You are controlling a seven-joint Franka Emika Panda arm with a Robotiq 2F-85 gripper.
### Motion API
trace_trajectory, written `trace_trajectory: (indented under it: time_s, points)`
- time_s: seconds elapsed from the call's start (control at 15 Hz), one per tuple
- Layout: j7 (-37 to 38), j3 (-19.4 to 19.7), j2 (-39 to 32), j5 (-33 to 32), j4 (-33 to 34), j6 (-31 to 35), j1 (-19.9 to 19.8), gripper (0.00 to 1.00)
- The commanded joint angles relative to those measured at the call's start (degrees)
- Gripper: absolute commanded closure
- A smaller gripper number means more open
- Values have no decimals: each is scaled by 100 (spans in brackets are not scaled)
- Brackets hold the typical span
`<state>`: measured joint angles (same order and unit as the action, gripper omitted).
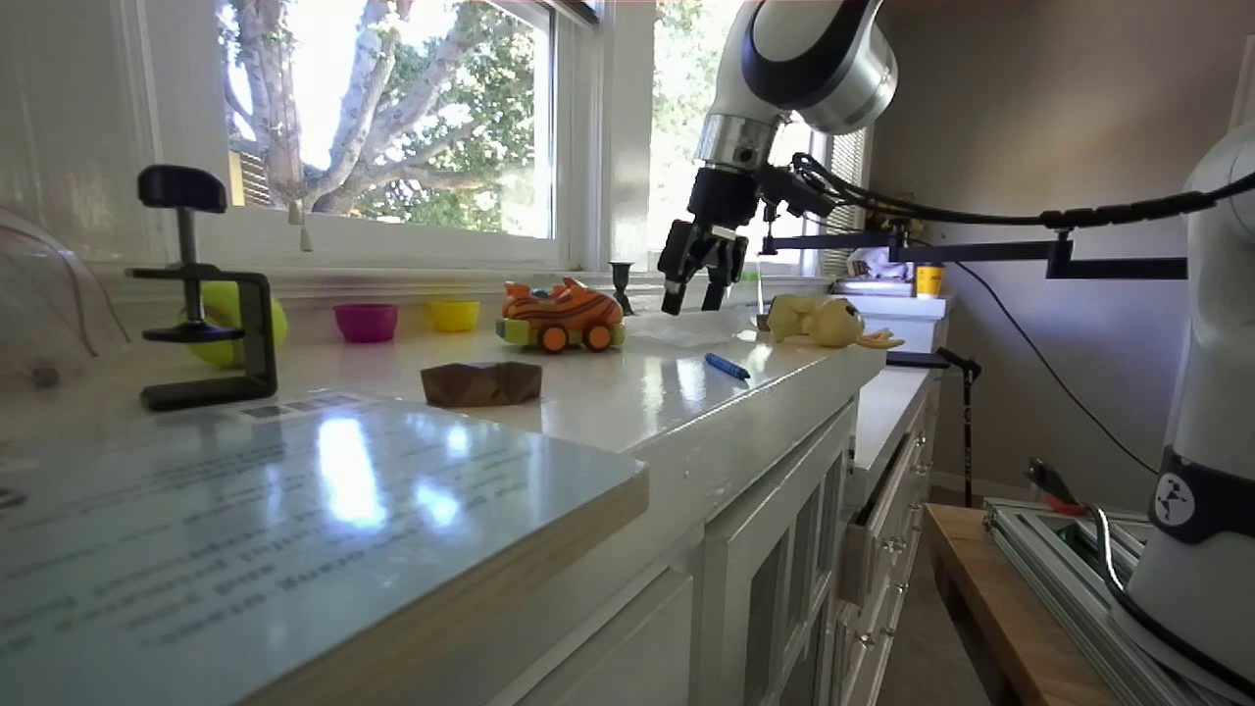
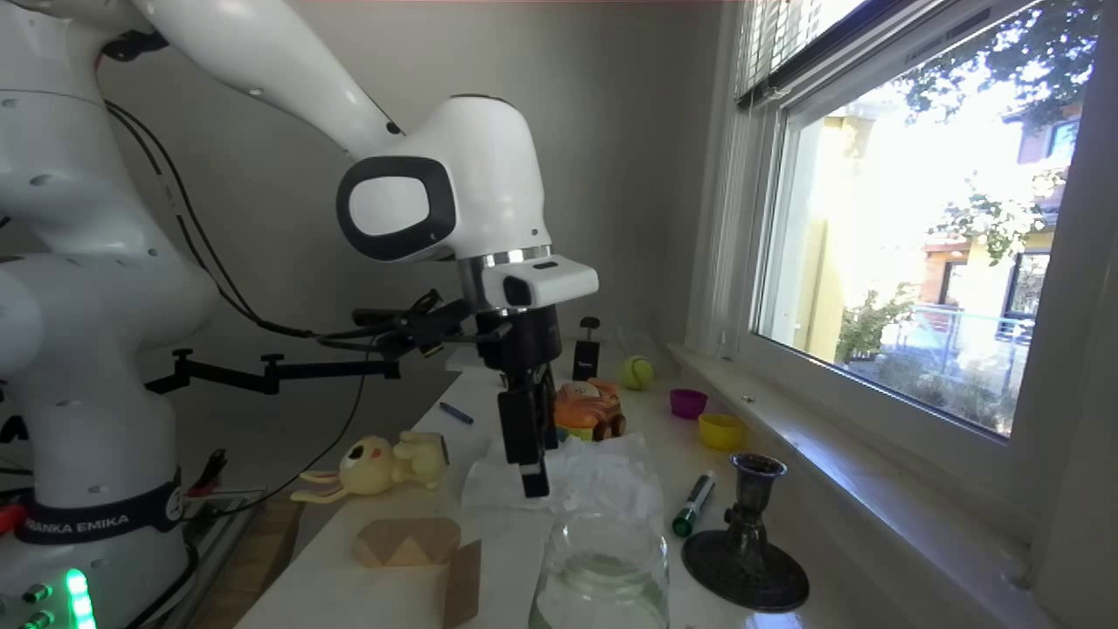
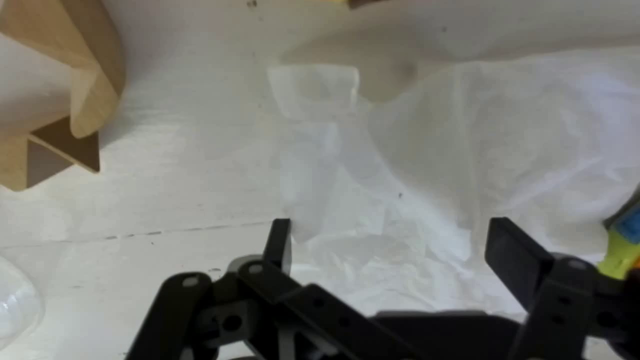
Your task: Use the white napkin to wipe the counter.
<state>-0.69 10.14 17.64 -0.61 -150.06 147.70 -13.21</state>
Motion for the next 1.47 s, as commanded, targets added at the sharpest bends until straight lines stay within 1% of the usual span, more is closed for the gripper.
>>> trace_trajectory:
  time_s: [0.0,0.4,0.47,0.53,0.67,0.73,1.2,1.27,1.33,1.4]
  points:
    - [-12,-38,-130,17,185,46,139,0]
    - [-7,-47,-143,-17,94,12,182,0]
    - [11,-45,-153,-26,82,4,168,7]
    - [17,-40,-162,-13,68,0,168,17]
    - [24,-38,-176,-17,39,-11,162,25]
    - [23,-38,-185,-19,32,-5,163,40]
    - [27,-29,-181,-46,24,-6,139,90]
    - [34,-29,-176,-56,29,-10,128,96]
    - [37,-27,-178,-63,37,-9,119,99]
    - [42,-25,-179,-69,42,-11,111,100]
